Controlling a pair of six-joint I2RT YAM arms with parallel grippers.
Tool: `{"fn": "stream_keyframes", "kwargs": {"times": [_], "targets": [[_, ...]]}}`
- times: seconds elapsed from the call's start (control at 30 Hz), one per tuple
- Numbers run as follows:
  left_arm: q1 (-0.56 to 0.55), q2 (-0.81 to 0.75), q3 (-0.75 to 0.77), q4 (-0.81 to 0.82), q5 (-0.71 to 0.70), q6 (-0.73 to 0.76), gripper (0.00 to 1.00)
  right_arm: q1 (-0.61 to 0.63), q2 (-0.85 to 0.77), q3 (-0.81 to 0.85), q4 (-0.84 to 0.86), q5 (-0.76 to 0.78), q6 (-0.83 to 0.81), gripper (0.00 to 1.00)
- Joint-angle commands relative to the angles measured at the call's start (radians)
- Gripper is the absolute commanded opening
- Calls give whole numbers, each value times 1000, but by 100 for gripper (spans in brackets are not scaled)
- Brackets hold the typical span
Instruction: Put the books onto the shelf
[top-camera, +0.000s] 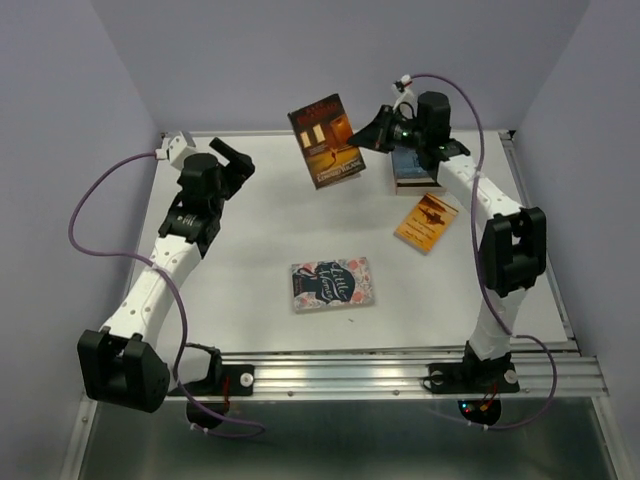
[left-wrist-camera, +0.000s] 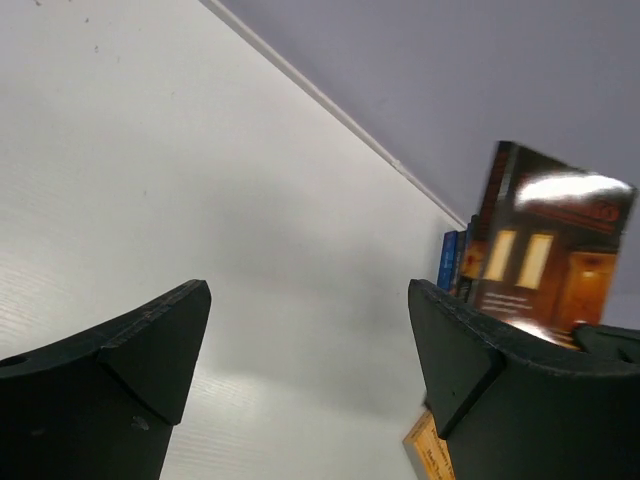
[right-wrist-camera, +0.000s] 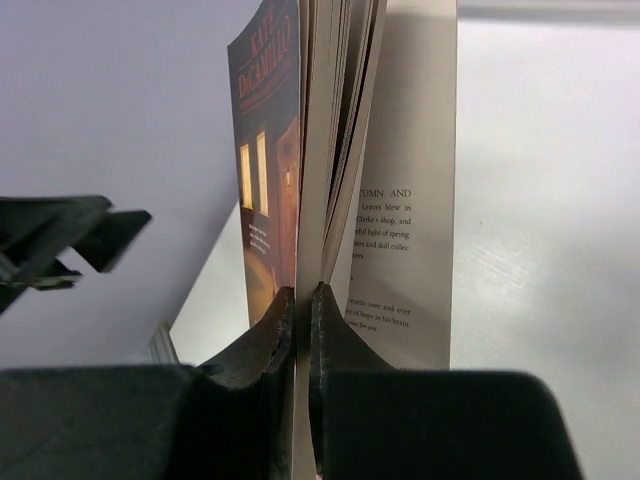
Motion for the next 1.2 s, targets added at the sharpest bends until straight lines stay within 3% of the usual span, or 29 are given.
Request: {"fn": "stream_keyframes", "kwargs": {"times": [0.0, 0.27, 0.47, 0.83, 1.17], "targets": [[2, 4, -17, 22, -23, 21, 93, -72, -97, -13, 167, -48, 63, 1], [2, 48, -14, 25, 41, 83, 99, -322, -153, -59, 54, 43, -33, 1], [2, 88, -14, 25, 73, 104, 99, -402, -76, 2, -103, 101, -173, 1], [2, 142, -18, 22, 93, 127, 99, -470, 181, 192, -193, 37, -241, 1], [2, 189, 17, 3, 101, 140, 99, -479, 246, 244, -233, 119, -276, 1]]}}
